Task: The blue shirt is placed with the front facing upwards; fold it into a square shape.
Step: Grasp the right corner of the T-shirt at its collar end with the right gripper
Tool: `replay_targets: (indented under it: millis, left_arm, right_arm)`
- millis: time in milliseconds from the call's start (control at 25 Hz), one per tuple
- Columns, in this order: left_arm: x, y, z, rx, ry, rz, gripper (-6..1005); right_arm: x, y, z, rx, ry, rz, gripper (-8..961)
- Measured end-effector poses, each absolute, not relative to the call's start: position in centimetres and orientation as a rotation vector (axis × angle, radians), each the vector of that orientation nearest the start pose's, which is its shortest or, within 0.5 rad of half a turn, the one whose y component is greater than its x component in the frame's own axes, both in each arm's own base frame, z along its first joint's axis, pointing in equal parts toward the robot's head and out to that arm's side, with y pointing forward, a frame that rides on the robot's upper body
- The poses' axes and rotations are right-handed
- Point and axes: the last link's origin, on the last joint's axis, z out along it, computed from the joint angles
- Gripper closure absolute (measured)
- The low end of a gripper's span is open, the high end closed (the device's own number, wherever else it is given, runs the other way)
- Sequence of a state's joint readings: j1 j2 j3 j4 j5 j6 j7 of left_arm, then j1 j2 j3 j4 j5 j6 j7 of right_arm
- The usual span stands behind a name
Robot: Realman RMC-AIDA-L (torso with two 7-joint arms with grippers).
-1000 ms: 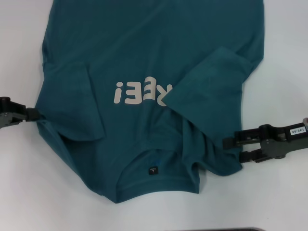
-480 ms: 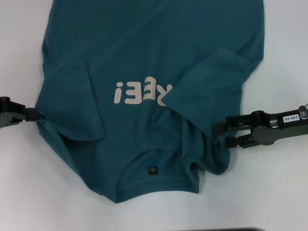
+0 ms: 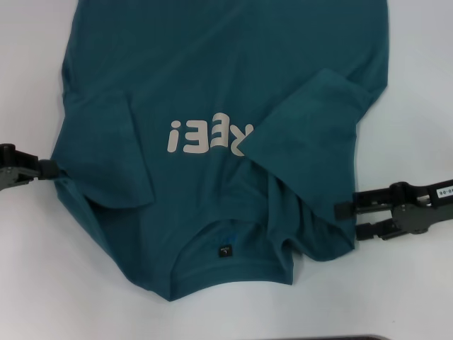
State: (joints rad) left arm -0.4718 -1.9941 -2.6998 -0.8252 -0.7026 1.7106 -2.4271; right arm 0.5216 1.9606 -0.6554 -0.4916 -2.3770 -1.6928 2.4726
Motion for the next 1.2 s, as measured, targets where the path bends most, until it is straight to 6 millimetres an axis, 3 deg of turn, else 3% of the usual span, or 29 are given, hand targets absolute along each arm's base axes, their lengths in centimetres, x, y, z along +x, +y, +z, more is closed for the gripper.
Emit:
replay_targets:
  millis: [680, 1200]
  left_arm:
    - [-33.5, 29.4, 6.6, -2.099, -2.058, -0.413, 999]
    - [-33.4, 29.4, 6.6, -2.104, -2.057, -0.416, 1000]
  right_arm:
    - [32.4, 27.3, -0.2, -2.195, 2.396, 0.176, 11]
    - [29.8, 29.3, -1.0, -2.298, 2.306, 0.360, 12]
